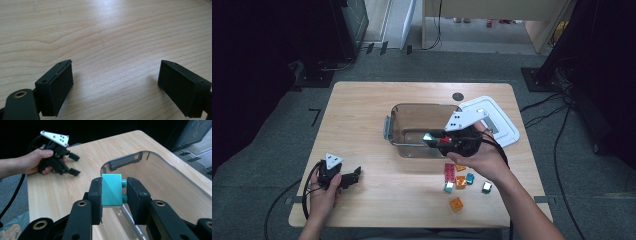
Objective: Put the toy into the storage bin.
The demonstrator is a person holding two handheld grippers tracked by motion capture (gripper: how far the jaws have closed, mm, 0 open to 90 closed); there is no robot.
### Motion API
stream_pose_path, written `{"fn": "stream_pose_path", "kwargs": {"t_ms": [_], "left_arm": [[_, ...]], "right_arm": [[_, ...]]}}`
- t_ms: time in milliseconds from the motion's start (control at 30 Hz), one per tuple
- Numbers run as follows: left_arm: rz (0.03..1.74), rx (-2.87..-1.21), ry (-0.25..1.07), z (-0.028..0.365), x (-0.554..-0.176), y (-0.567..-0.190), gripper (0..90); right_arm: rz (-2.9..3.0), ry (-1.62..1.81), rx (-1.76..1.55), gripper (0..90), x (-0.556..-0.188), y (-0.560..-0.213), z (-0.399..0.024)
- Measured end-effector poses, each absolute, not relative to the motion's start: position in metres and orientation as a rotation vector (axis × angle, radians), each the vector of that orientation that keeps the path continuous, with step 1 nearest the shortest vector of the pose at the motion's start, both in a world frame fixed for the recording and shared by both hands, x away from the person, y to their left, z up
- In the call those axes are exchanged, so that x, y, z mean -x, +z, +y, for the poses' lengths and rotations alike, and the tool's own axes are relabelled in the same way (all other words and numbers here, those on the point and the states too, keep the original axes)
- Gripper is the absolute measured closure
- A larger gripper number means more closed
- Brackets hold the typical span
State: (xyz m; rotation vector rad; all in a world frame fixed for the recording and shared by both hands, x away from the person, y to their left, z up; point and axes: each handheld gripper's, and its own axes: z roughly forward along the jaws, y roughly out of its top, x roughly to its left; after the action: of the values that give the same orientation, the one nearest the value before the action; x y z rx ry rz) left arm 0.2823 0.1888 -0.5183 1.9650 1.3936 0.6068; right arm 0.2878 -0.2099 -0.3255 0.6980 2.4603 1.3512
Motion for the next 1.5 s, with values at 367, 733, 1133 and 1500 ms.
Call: {"fn": "stream_pose_path", "kwargs": {"t_ms": [367,733,1133,1500], "left_arm": [[1.394,-1.965,0.607,0.189,-0.282,-0.518,12.8],[1.394,-1.965,0.607,0.189,-0.282,-0.518,12.8],[1.393,-1.963,0.608,0.189,-0.282,-0.518,12.8],[1.391,-1.966,0.605,0.189,-0.282,-0.518,12.8]], "right_arm": [[2.414,1.362,-0.749,68.0,-0.313,-0.316,-0.210],[2.375,1.382,-0.866,67.9,-0.339,-0.327,-0.211],[2.378,1.334,-0.999,67.9,-0.367,-0.348,-0.208],[2.421,1.219,-1.110,67.9,-0.391,-0.369,-0.201]]}}
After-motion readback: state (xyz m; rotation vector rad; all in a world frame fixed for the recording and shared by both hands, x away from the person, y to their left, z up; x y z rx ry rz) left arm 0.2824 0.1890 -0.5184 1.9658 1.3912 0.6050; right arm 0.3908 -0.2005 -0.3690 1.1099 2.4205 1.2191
